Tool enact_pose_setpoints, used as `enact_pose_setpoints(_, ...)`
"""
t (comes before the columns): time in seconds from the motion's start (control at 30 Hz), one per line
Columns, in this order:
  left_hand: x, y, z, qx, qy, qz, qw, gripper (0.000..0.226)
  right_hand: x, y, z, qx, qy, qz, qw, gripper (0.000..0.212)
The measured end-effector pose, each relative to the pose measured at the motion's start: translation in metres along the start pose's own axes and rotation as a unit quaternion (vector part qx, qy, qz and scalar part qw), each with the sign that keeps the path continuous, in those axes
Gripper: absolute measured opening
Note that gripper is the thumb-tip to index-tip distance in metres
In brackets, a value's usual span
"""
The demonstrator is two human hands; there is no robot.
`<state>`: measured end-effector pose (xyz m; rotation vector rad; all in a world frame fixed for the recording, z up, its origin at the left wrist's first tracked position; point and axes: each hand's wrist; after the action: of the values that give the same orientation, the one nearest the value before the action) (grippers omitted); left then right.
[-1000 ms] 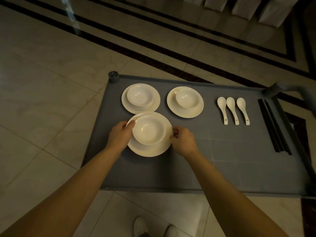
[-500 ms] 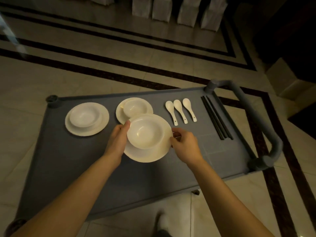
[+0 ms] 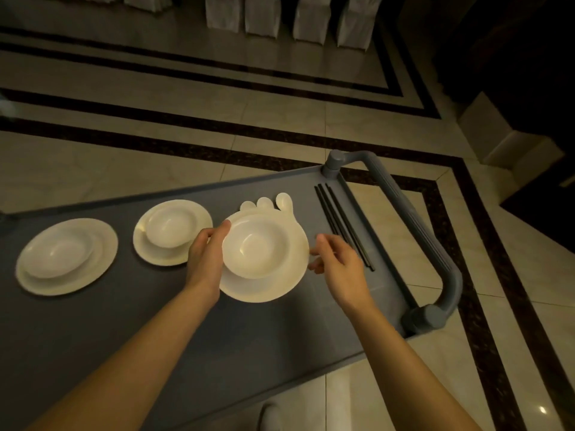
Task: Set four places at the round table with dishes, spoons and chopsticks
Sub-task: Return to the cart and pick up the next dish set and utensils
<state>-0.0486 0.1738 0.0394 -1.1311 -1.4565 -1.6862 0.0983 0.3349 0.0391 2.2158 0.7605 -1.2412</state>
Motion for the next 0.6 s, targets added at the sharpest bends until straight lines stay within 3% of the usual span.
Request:
enact_pose_setpoints(0.1,0.0,-0.008,0.018,0.009,0.005,-0.003,1.0,0.022,0.032,-0.038,-0.014,0.064,0.16,0.024,0.985,0.03)
enact_pose_setpoints(0.23,-0.003,-0.018,0.032,0.023,-0.003,-0.003,1.0,0.019,0.062,-0.074,-0.022,0.023,0.3,0.054,0.952,0.029)
enact_pose_setpoints(0.6,0.009,-0.031,0.05,0.037,-0.009,0.004,0.999,0.021,0.085,-0.108,-0.015,-0.006,0.355,0.096,0.93,0.041)
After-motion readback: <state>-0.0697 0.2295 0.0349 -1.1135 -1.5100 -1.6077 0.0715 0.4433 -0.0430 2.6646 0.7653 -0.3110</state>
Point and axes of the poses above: each hand's wrist, its own y-axis away from the middle knuckle, its own z-axis out of the palm, x = y × z, and after that the axes turned 5 degrees about y, right-handed
